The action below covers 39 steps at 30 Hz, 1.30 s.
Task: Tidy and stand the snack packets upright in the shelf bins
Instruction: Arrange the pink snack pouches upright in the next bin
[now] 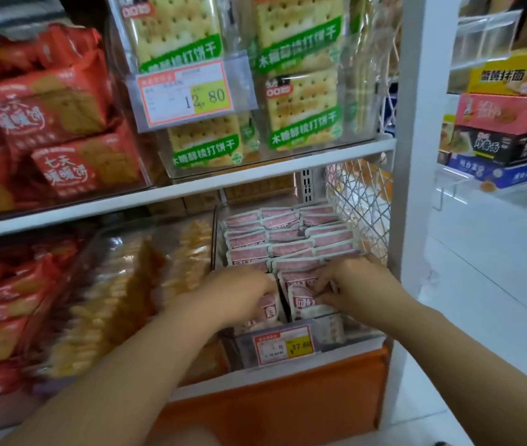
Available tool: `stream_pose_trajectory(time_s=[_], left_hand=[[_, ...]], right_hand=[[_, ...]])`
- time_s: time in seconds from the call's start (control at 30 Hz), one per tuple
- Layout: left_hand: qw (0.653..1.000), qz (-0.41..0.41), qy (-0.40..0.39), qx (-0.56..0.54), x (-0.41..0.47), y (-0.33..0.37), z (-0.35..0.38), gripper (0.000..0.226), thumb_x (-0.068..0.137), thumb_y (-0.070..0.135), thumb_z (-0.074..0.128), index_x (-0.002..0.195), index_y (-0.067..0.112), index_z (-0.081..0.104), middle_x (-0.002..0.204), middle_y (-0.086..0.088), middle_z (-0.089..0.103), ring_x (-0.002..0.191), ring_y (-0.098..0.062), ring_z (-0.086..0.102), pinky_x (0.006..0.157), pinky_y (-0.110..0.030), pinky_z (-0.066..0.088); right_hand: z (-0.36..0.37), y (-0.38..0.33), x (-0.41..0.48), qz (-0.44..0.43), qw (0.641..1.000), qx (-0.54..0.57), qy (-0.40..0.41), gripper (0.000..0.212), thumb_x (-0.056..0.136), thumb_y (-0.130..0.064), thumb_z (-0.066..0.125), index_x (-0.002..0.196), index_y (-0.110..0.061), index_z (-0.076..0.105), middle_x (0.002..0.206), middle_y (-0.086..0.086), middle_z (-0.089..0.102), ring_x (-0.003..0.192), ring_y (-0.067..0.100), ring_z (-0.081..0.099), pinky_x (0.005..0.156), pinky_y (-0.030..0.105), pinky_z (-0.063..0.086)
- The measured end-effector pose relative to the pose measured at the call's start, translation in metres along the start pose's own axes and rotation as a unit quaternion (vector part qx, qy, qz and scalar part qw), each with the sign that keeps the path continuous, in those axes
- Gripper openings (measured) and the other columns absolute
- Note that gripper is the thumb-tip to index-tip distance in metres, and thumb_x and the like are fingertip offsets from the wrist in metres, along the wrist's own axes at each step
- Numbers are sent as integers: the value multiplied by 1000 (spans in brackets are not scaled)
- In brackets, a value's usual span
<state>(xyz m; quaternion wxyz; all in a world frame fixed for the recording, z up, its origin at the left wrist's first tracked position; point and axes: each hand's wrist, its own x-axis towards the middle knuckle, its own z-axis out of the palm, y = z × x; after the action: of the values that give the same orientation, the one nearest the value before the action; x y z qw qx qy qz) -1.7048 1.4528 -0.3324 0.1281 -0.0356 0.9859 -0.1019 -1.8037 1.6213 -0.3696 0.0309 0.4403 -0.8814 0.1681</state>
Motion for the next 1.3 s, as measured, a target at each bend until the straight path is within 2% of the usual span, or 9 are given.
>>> stream_pose_trajectory(time_s=[0.13, 0.27, 0.43, 0.5, 0.63, 0.8, 0.97, 1.17, 1.3], left_hand=[[997, -2, 37, 65, -5, 4, 4, 11, 88, 20, 59, 99, 20, 57, 81, -2, 51, 87, -26, 57, 56, -30, 31], [997, -14, 37, 69, -6, 6, 0, 22, 87, 23, 61, 109, 23, 56, 98, -6, 62, 94, -27, 60, 62, -30, 37], [997, -10, 83, -5, -8, 7, -8, 42, 85, 49, 62, 122, 30, 55, 114, 5, 62, 101, -18, 60, 79, -35, 51], [992, 4, 111, -52, -2, 14, -13, 46, 85, 47, 63, 126, 31, 53, 118, 6, 60, 105, -16, 58, 85, -36, 51], [989, 29, 106, -95, 15, 33, -13, 35, 86, 41, 64, 119, 30, 57, 115, 6, 61, 102, -16, 58, 83, -37, 51], [990, 28, 120, -69, 29, 42, -16, 30, 83, 45, 67, 105, 29, 54, 91, 10, 54, 86, -14, 50, 60, -30, 36], [990, 18, 108, -88, 34, 43, -1, 42, 81, 43, 69, 110, 31, 41, 101, 7, 55, 95, -19, 54, 67, -32, 40], [991, -8, 91, -95, 32, 36, 8, 42, 82, 42, 68, 106, 27, 38, 100, 3, 60, 83, -17, 56, 69, -35, 48], [993, 9, 106, -52, 31, 39, 6, 47, 82, 45, 67, 112, 27, 36, 108, 1, 60, 88, -20, 58, 70, -37, 50]], right_hand=[[5, -8, -1, 0, 999, -34, 15, 16, 88, -36, 56, 99, -39, 67, 104, -16, 66, 101, 11, 57, 100, 27, 29], [0, -8, 1, -32, 999, -3, 5, 19, 89, -34, 58, 104, -37, 67, 107, -15, 66, 102, 10, 57, 97, 25, 31], [-24, -3, -8, -47, 991, 123, 17, 31, 88, -16, 62, 117, -26, 65, 113, -8, 65, 101, 8, 58, 87, 12, 40], [-35, 4, -20, -29, 989, 142, 41, 28, 88, -17, 62, 114, -24, 67, 107, -11, 65, 90, 2, 57, 77, 1, 37], [-39, 20, -41, 11, 992, 121, 18, 27, 88, -19, 62, 112, -29, 67, 108, -13, 65, 73, -9, 52, 68, -2, 38], [-27, 27, -43, 36, 995, 81, 49, 42, 89, -12, 58, 129, -28, 55, 129, -9, 52, 96, 6, 54, 82, 9, 33], [-23, 23, -36, 9, 998, 57, 39, 42, 92, -13, 51, 131, -26, 52, 131, -3, 53, 116, 18, 53, 95, 31, 46], [-10, 20, -28, 66, 995, -13, -75, 27, 92, -10, 49, 115, -16, 61, 113, 5, 61, 98, 23, 61, 85, 34, 52], [-4, 16, -25, 100, 991, -2, -89, 20, 90, -20, 52, 108, -13, 58, 107, 8, 62, 95, 26, 61, 83, 35, 52]])
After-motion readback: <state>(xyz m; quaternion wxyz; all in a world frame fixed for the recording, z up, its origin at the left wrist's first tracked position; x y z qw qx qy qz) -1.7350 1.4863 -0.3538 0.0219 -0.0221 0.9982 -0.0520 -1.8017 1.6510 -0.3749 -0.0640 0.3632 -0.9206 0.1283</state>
